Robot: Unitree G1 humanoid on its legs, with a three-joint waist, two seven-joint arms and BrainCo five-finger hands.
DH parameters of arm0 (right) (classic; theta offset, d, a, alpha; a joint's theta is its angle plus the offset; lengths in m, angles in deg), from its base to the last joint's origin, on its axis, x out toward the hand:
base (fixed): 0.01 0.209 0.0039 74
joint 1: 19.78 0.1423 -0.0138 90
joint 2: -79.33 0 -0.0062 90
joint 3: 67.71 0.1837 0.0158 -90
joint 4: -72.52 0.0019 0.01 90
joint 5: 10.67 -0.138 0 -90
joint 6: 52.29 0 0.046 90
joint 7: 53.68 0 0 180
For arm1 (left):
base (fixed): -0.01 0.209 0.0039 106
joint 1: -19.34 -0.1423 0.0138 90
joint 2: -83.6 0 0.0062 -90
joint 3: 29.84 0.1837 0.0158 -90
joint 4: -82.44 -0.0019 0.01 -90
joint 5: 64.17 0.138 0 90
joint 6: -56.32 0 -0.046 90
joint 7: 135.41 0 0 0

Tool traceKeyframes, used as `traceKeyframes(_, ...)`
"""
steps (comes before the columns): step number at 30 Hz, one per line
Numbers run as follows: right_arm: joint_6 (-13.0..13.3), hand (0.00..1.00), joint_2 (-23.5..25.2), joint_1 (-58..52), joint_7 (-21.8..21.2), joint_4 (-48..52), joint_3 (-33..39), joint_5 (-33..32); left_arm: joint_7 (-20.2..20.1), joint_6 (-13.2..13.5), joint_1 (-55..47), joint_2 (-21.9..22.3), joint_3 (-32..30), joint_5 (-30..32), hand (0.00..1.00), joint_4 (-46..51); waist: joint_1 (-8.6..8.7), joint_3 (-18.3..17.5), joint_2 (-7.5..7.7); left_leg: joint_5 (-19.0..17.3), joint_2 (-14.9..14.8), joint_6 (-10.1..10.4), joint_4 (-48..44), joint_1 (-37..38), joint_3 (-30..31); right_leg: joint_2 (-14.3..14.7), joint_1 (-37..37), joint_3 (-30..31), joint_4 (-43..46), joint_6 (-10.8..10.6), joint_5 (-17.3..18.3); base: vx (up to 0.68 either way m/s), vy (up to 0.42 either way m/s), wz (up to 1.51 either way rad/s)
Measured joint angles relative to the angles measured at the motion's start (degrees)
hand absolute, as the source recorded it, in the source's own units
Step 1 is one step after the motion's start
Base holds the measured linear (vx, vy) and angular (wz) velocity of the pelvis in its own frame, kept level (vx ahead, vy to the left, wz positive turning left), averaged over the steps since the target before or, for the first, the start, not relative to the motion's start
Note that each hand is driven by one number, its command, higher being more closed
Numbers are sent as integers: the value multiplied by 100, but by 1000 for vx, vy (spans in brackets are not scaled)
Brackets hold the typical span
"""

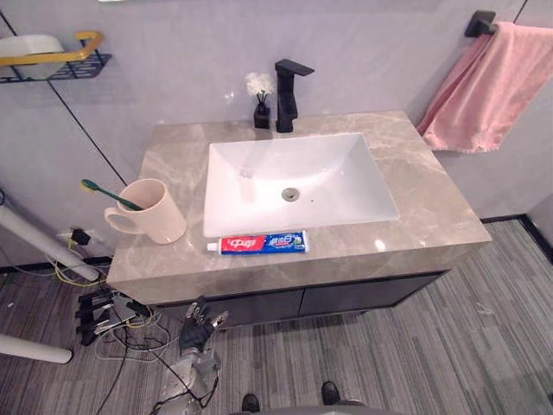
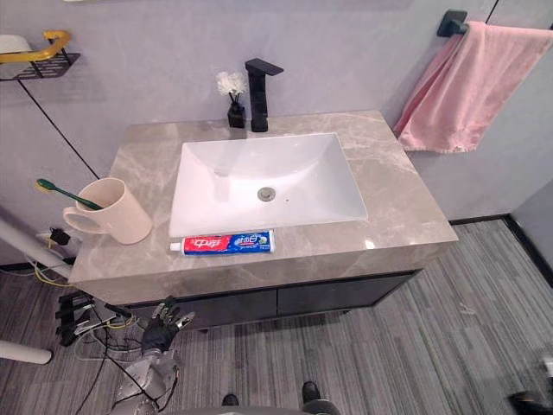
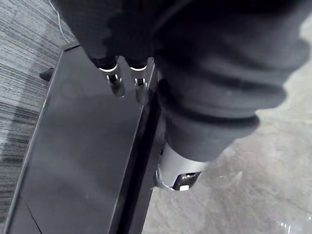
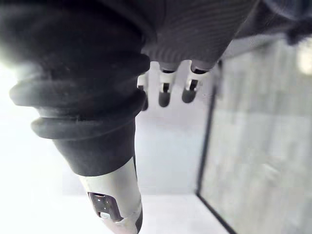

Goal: Organize washtable

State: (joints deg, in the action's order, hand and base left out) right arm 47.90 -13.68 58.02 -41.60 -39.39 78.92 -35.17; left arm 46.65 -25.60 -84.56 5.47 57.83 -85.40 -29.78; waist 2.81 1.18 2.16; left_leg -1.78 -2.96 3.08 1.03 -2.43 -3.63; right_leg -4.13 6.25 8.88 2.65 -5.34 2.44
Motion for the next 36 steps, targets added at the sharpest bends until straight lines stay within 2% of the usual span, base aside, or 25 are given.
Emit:
traceKeyframes(3,28,0,-484,437,28,129,-84,177,-105,0,6,-13,70,70,0,-39,43,5,97,0,2,0,-23,-49,99,-6,-9,-71,-17,-4,-3,30,-13,14)
traceKeyframes(5,26,0,-758,764,24,185,-421,290,-189,0,25,-39,213,104,0,-41,47,-5,145,-1,6,-1,-73,-105,164,-14,-10,-113,-28,-19,-14,-13,-1,14)
traceKeyframes(10,11,0,-1495,1355,-349,1385,-1948,943,-344,-17,-40,-40,573,102,0,-83,-51,-7,233,-1,16,-5,-115,-148,249,-29,-30,-187,-51,-31,-38,-24,-2,7)
traceKeyframes(15,17,0,-1670,1728,-853,2176,-3283,926,-499,-39,-226,-41,781,75,0,-78,-93,-1,287,3,25,-6,-156,-198,463,-46,-112,-399,-84,-31,-37,-1,-5,21)
traceKeyframes(19,19,0,-1705,1750,-1456,2919,-4484,803,-645,-80,-288,6,920,47,0,-76,-286,33,355,7,47,-10,-206,-246,614,-66,-178,-557,-93,-30,-37,1,-4,17)
traceKeyframes(25,14,0,-1852,1858,-2149,3169,-5844,424,-713,-81,-371,-11,941,47,0,-34,-411,117,518,71,123,-38,-235,-356,887,-133,-235,-796,-113,-27,-34,-20,11,26)
traceKeyframes(30,-13,0,-2232,1862,-2479,3107,-6251,212,-726,-90,-377,-78,942,47,0,70,-544,242,611,225,205,-47,-173,-519,1194,-200,-199,-1087,-99,-11,-21,-42,11,31)
traceKeyframes(36,-173,0,-2362,1869,-2496,2588,-6417,156,-826,-91,-419,-183,953,43,0,149,-692,327,719,437,205,-20,32,-650,1405,-199,-68,-1293,-68,15,-5,-26,-6,19)
